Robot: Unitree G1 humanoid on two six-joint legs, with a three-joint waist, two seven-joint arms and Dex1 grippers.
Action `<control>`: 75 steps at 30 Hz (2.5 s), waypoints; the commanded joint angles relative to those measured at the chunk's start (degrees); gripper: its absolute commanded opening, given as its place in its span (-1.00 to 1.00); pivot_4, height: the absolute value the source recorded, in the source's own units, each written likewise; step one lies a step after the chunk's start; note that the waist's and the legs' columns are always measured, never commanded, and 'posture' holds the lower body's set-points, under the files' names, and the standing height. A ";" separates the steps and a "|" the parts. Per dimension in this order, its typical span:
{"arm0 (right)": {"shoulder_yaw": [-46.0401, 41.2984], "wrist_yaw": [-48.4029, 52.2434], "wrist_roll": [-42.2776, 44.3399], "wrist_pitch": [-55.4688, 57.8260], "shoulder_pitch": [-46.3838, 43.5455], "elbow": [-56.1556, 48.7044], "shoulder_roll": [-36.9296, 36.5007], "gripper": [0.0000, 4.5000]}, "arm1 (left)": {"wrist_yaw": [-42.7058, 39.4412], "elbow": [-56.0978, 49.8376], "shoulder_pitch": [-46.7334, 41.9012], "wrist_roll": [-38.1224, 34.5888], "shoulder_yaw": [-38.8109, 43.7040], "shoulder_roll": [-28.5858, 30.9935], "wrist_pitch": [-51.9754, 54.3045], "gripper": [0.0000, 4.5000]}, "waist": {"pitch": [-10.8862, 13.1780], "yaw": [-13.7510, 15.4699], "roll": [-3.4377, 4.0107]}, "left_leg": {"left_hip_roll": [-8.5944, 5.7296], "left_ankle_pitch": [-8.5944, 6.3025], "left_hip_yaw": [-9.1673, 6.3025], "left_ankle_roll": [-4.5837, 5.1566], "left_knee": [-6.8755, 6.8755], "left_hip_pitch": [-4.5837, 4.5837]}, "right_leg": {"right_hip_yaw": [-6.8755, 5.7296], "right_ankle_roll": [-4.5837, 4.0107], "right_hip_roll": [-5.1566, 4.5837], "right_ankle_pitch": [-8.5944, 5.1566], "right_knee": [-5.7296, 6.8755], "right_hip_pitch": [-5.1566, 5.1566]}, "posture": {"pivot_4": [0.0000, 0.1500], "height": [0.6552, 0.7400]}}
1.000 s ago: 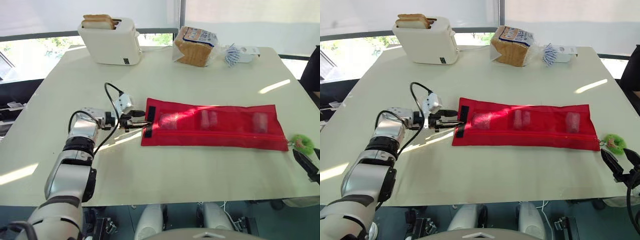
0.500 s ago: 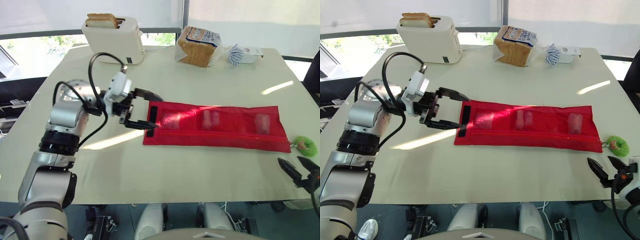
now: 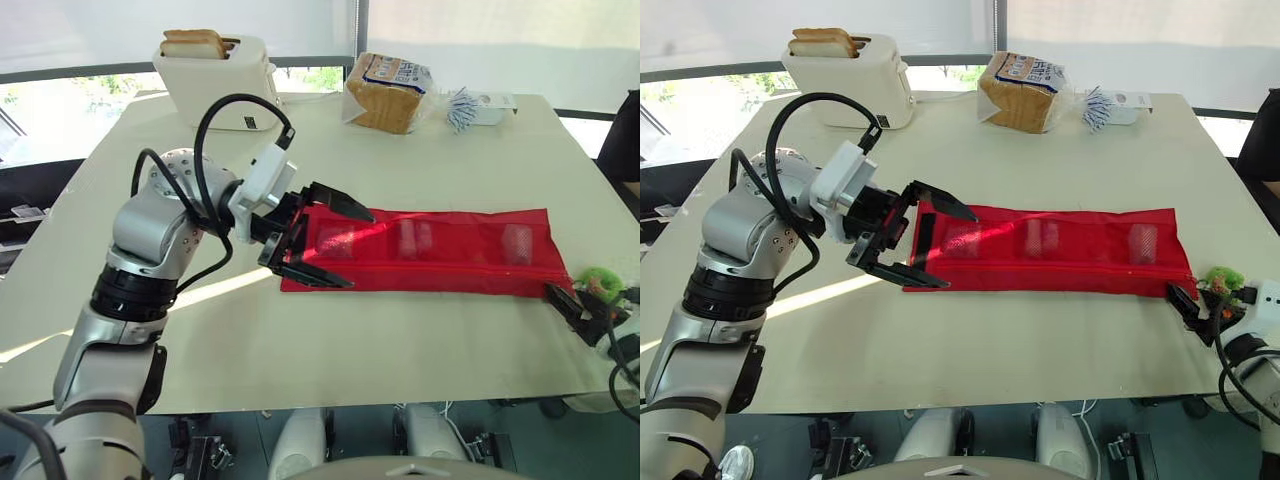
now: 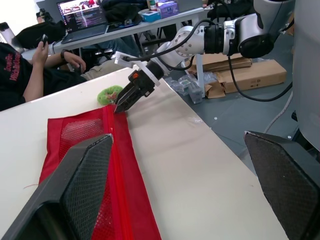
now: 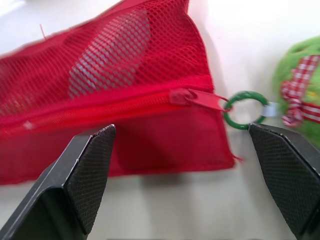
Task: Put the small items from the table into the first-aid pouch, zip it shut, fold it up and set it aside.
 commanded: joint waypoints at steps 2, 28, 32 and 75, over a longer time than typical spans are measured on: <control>1.88 0.85 2.71 4.76 -1.72 0.18 -0.15 1.00 | 0.09 -2.19 -1.06 -0.65 2.02 -0.12 0.42 0.98 | 0.00 0.05 0.00 | 0.01 0.00 0.00 0.00 0.00 0.00 | 0.00 0.00 0.02 0.00 0.00 0.00 | 1.00 1.00; -12.67 12.00 7.03 1.29 12.51 -9.01 -9.14 -0.99 | 2.23 -1.72 -1.27 0.44 2.80 -1.19 0.61 1.00 | 0.14 1.90 0.25 | -0.15 -0.01 -0.04 0.01 0.01 -0.11 | 0.24 0.02 0.05 -0.01 -0.10 0.00 | 1.00 1.00; -16.35 16.76 13.59 4.46 14.14 -14.71 -13.91 -0.99 | 2.03 -1.28 -1.23 0.88 2.89 -1.63 0.16 1.00 | 0.14 1.21 0.18 | -0.13 -0.01 -0.03 0.02 0.01 -0.07 | 0.32 0.02 0.13 -0.01 -0.09 0.02 | 1.00 1.00; 8.52 11.10 2.90 3.10 -1.28 -24.45 -14.04 0.96 | 4.09 -1.84 0.43 1.68 4.51 -3.09 -0.23 1.00 | 0.42 1.09 -0.24 | 0.02 0.00 -0.14 0.00 0.16 -0.21 | 0.22 0.01 0.14 0.00 -0.04 -0.02 | 1.00 1.00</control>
